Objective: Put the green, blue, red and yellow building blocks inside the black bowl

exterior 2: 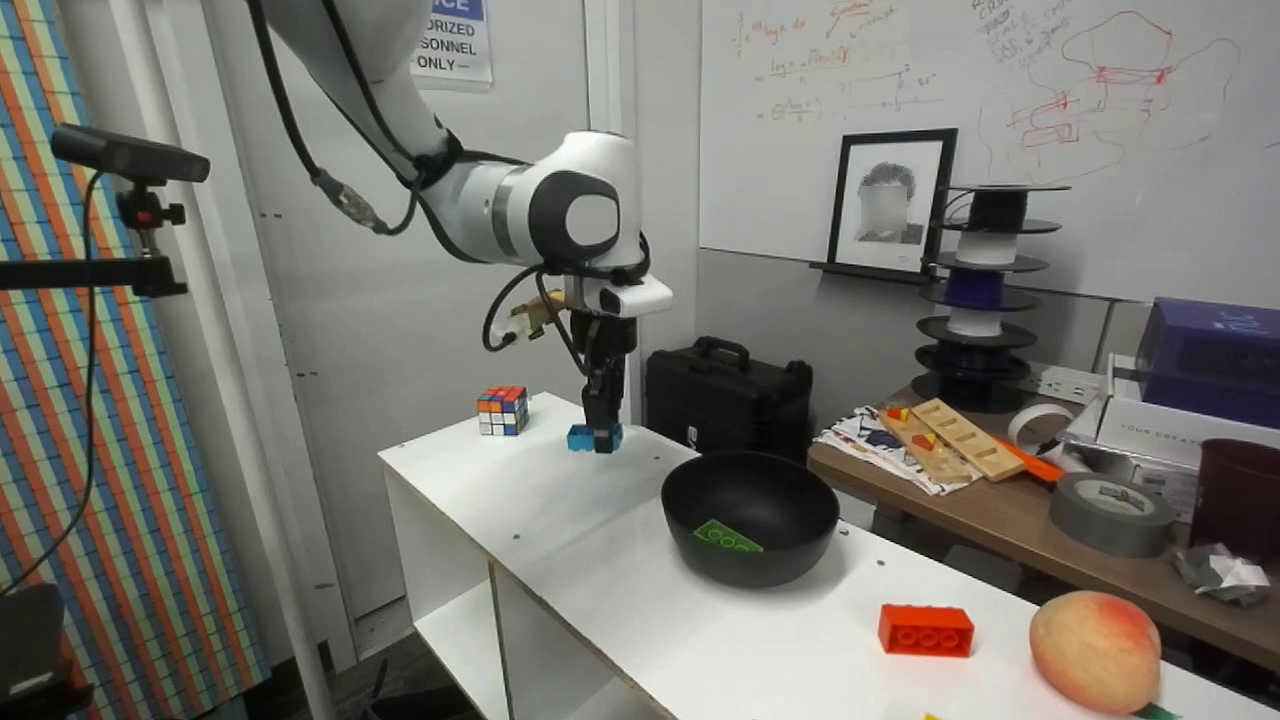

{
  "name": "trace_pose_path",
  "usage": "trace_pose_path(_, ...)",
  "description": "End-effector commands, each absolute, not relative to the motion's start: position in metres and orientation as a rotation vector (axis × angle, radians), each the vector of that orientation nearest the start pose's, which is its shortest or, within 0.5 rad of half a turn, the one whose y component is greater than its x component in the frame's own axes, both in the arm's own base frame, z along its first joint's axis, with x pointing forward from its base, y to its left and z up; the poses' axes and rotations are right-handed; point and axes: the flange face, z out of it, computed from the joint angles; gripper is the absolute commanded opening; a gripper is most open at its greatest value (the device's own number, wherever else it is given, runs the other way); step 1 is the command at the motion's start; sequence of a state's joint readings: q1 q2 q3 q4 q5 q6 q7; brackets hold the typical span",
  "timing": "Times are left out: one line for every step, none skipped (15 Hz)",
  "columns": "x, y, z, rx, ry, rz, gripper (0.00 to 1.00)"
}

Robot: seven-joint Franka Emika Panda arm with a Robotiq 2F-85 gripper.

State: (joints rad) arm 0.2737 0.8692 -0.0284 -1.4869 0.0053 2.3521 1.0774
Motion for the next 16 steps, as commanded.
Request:
trace_pose_path(0.682,0.156,0.218,-2.816,1.295,-0.116,0.11)
trace_pose_path(0.68,0.142,0.23,-2.793,1.334,-0.143,0.11)
trace_pose_path(0.679,0.126,0.238,-2.771,1.371,-0.165,0.11)
trace_pose_path(0.677,0.112,0.244,-2.752,1.406,-0.185,0.11)
trace_pose_path(0.674,0.094,0.246,-2.732,1.446,-0.2,0.11)
trace_pose_path(0.671,0.078,0.247,-2.711,1.488,-0.209,0.11)
trace_pose_path(0.67,0.06,0.244,-2.685,1.539,-0.225,0.11)
trace_pose_path(0.67,0.043,0.24,-2.668,1.589,-0.239,0.11)
trace_pose_path(0.669,0.029,0.238,-2.647,1.632,-0.253,0.11)
trace_pose_path(0.671,0.015,0.234,-2.629,1.682,-0.271,0.11)
trace_pose_path(0.673,0.003,0.231,-2.61,1.72,-0.28,0.11)
trace_pose_path(0.675,-0.006,0.23,-2.596,1.754,-0.288,0.11)
trace_pose_path(0.677,-0.013,0.23,-2.59,1.783,-0.292,0.11)
trace_pose_path(0.679,-0.018,0.23,-2.585,1.808,-0.298,0.11)
trace_pose_path(0.681,-0.022,0.231,-2.581,1.825,-0.306,0.61)
trace_pose_path(0.683,-0.023,0.235,-2.575,1.833,-0.32,0.62)
